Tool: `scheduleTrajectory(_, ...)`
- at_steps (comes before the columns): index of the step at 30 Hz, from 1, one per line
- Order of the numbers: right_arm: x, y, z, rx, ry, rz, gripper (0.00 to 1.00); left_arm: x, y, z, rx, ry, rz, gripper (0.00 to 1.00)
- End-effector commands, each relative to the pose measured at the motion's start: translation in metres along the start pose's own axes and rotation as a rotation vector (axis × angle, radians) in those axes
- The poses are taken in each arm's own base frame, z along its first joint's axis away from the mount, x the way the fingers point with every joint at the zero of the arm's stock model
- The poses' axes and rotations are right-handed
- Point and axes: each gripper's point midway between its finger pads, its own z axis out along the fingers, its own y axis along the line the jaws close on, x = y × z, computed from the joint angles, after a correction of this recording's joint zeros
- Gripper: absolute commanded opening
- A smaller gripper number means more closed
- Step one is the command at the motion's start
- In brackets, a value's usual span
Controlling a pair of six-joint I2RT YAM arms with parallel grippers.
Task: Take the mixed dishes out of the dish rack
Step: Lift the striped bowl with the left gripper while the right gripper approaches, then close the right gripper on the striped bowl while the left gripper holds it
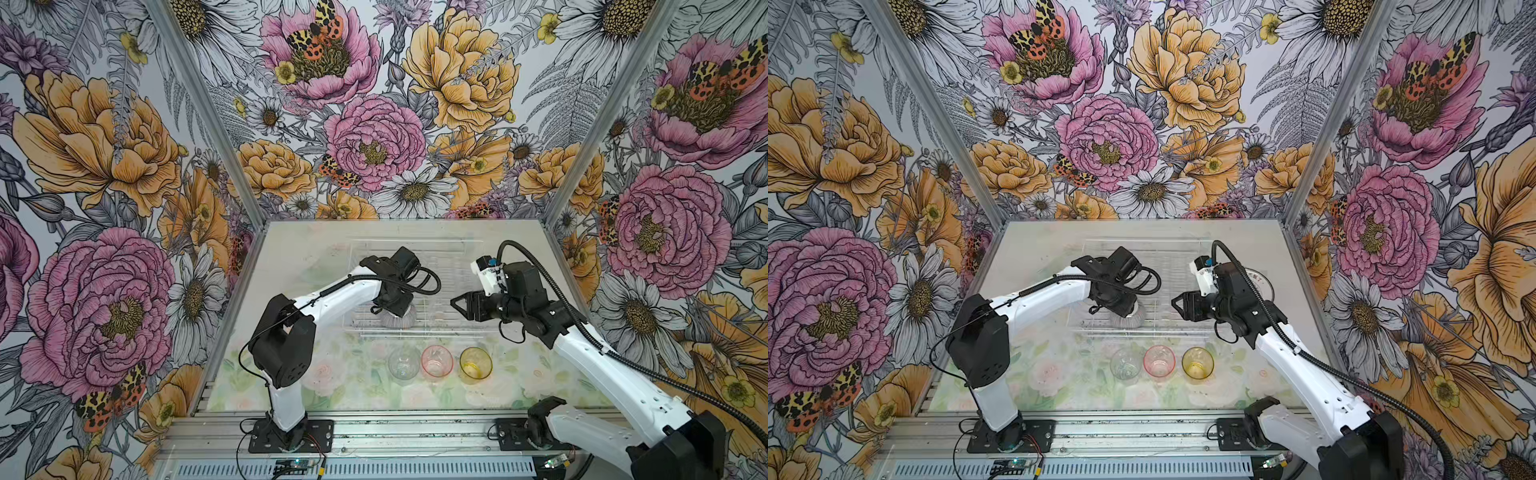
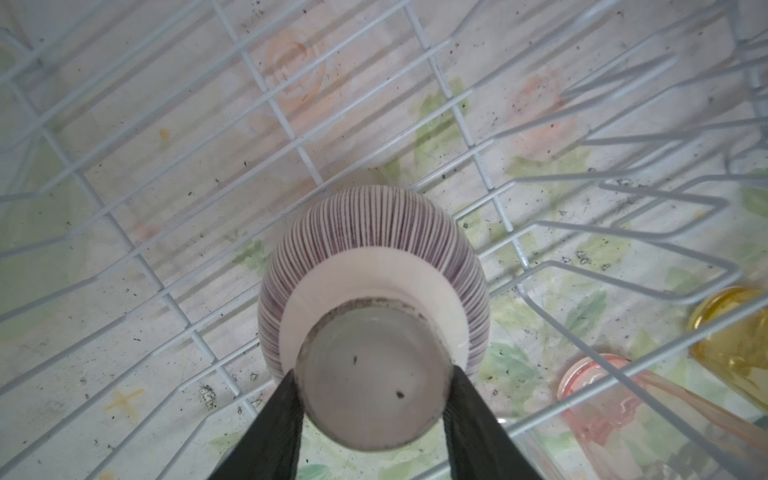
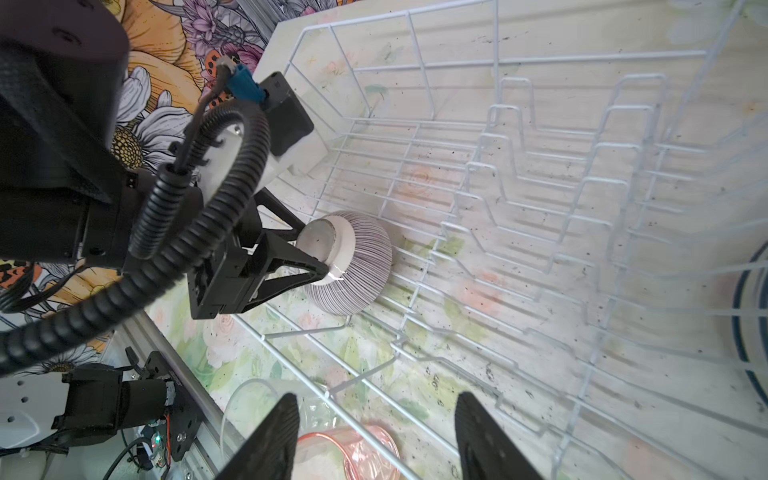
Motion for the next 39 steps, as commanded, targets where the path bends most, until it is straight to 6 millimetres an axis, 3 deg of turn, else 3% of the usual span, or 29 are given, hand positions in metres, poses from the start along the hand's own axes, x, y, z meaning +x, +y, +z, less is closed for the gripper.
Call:
scheduleTrajectory(1, -0.004, 0.014, 0.007, -0.104, -0.011, 0.012, 0.62, -0.016, -0.003, -0.024, 0.082, -0.098, -0.01, 0.41)
scheduleTrajectory(15, 0.013, 0.034, 0.04, -0.305, 0.067, 0.073, 0.59, -0.027, -0.007, -0.033, 0.26, -0.189, -0.077, 0.41)
scheduleTrajectory(23, 0.023, 0.035, 0.055, -0.344, 0.112, 0.095, 0.57, -0.036, -0.006, -0.044, 0.387, -0.271, -0.128, 0.41)
scheduleTrajectory(39, 0.02, 0.039, 0.071, -0.42, 0.09, 0.131, 0.56, -0.048, -0.018, -0.068, 0.634, -0.383, -0.171, 0.4)
